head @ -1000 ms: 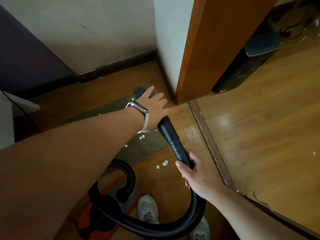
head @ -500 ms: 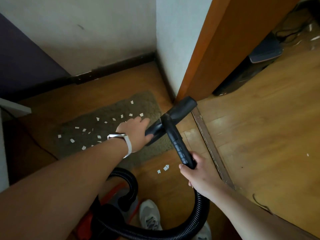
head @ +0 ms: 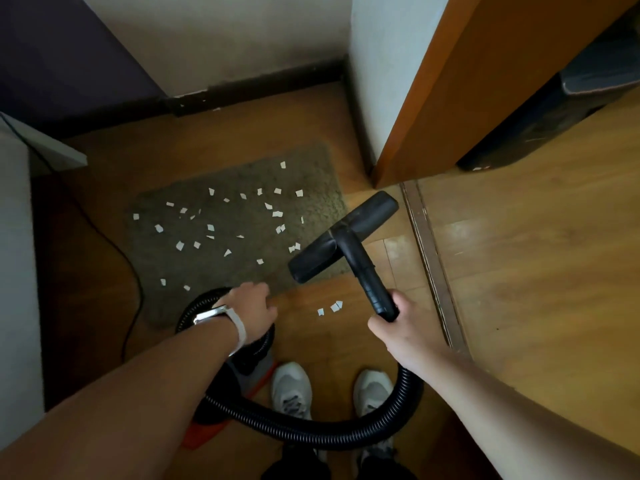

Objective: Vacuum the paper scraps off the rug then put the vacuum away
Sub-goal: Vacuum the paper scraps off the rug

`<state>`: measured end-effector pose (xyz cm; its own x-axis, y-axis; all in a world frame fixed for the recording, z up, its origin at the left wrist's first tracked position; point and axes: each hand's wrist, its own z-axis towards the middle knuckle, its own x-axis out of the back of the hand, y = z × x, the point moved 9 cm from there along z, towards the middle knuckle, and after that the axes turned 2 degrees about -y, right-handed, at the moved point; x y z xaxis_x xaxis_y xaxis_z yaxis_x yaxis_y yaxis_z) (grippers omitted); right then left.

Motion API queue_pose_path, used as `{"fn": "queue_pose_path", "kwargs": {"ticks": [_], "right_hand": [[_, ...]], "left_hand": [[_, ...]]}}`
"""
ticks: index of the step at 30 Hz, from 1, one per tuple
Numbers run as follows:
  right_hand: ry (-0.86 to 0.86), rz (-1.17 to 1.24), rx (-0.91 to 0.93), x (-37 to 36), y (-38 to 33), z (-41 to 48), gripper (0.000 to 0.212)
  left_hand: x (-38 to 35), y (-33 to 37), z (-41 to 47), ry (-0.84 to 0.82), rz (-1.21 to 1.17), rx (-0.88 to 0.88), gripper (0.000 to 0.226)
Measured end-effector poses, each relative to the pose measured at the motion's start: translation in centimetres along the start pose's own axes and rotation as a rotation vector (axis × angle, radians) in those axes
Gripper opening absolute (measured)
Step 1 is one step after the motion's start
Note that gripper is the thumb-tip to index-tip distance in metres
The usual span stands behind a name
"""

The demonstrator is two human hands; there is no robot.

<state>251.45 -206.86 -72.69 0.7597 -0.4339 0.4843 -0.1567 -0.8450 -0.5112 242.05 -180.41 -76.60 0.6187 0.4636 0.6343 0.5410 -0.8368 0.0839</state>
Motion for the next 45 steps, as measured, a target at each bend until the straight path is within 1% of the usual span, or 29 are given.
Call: {"fn": "queue_pose_path", "kwargs": {"ticks": [2, 3, 8, 10, 14, 16, 18, 22, 25, 28, 32, 34, 37, 39, 42, 45], "right_hand": [[-0.026, -0.016, 0.004, -0.2, 0.6, 0.2, 0.019], [-0.046, -0.014, -0.004, -0.3, 1.0, 0.4, 0.020], [-0.086, -0.020, 0.004, -0.9, 2.3, 1.9, 0.023], [-0.098, -0.024, 0.033, -1.4, 1.9, 2.1, 0.023], [-0.132, -0.059, 0.104, -3.5, 0.3, 2.3, 0.018], [-0.160, -0.101, 0.137, -5.1, -0.5, 2.4, 0.015], [-0.186, -0.126, 0.159, -6.9, -1.2, 2.4, 0.014], [-0.230, -0.166, 0.154, -10.7, -2.1, 2.0, 0.014], [-0.233, -0.216, 0.160, -13.1, -2.9, 1.3, 0.010], [-0.218, -0.224, 0.171, -15.1, -3.9, 0.4, 0.012], [-0.194, -0.219, 0.181, -17.5, -4.6, -0.5, 0.014], [-0.184, -0.206, 0.203, -19.0, -5.4, -0.9, 0.014], [-0.155, -0.169, 0.225, -21.1, -6.7, -2.0, 0.014], [-0.157, -0.212, 0.248, -22.8, -7.1, -2.4, 0.015], [-0.204, -0.247, 0.251, -26.1, -7.5, -3.3, 0.015], [-0.194, -0.253, 0.259, -28.9, -8.0, -4.1, 0.013]], "left_hand": [[-3.5, -1.3, -0.4, -0.102, 0.060, 0.036, 0.036], [-4.8, -1.8, -0.4, -0.124, 0.074, 0.050, 0.037], [-9.0, -5.2, -0.6, -0.183, 0.033, 0.171, 0.041], [-10.5, -6.9, -0.5, -0.213, 0.037, 0.211, 0.046], [-12.9, -11.3, -1.4, -0.221, 0.015, 0.299, 0.056], [-14.0, -13.7, -2.2, -0.213, 0.080, 0.332, 0.053], [-14.7, -15.4, -3.0, -0.203, 0.194, 0.325, 0.046], [-16.3, -16.6, -4.9, -0.205, 0.399, 0.233, 0.038], [-17.1, -17.9, -5.6, -0.186, 0.470, 0.233, 0.042], [-17.9, -20.4, -6.3, -0.190, 0.499, 0.272, 0.048], [-18.2, -23.5, -6.4, -0.157, 0.460, 0.229, 0.064], [-18.6, -25.1, -7.2, -0.140, 0.411, 0.217, 0.069], [-19.2, -27.4, -8.1, -0.030, 0.363, 0.199, 0.070], [-19.3, -28.8, -8.6, 0.018, 0.326, 0.204, 0.069], [-19.6, -30.9, -9.3, 0.043, 0.266, 0.229, 0.066], [-20.3, -33.2, -10.4, 0.060, 0.182, 0.252, 0.067]]}}
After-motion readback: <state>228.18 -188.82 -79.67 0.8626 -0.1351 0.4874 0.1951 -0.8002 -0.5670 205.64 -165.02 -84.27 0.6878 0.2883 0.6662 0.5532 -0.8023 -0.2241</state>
